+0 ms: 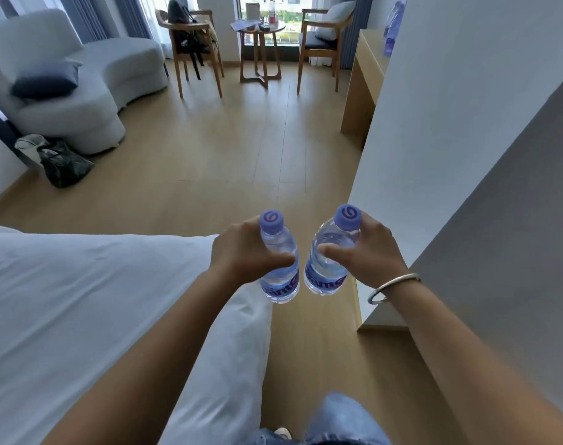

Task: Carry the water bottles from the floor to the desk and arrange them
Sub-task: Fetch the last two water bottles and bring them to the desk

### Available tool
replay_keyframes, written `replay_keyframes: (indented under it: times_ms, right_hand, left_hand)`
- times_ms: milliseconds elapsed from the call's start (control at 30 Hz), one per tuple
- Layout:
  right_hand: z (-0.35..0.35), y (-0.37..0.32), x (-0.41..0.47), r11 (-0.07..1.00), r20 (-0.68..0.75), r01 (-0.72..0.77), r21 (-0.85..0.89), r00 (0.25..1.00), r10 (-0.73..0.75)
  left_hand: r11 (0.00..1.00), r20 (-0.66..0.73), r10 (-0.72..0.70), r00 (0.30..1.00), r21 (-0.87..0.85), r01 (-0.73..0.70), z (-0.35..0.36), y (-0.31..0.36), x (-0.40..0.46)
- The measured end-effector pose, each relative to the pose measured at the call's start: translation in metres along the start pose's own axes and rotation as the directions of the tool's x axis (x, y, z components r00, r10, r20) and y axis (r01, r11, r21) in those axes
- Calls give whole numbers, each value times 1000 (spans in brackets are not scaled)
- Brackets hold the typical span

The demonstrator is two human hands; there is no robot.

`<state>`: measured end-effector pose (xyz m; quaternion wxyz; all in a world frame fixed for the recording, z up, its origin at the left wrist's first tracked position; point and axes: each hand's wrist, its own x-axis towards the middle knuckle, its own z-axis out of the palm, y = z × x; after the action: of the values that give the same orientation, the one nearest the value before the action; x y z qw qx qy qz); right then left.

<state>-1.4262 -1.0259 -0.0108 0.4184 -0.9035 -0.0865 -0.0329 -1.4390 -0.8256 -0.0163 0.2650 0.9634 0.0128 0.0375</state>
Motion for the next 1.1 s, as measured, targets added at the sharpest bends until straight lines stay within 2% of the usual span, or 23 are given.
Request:
replay_keyframes:
  times_ms: [300,467,733,900,1100]
  right_hand:
    - [9,36,170,1000,16,6,4,1000,-6]
    - [2,52,289,999,63,32,15,997,-33]
    - [-3,71,444,999,94,43,-1,995,-43]
    - [4,82,522,998,91,41,41,995,-44]
    - [28,92,631,1000,86,-10,3,996,10]
  left_hand:
    - [1000,8,-27,1000,10,27,16,-12,164]
    - [995,-9,-103,995,8,103,23,-2,279]
    - [989,-108,-142,984,21,145,23,3,426]
    - [990,-95,-137,986,15,139,28,-6,510]
    - [994,-58,-102,993,20,103,34,-34,631]
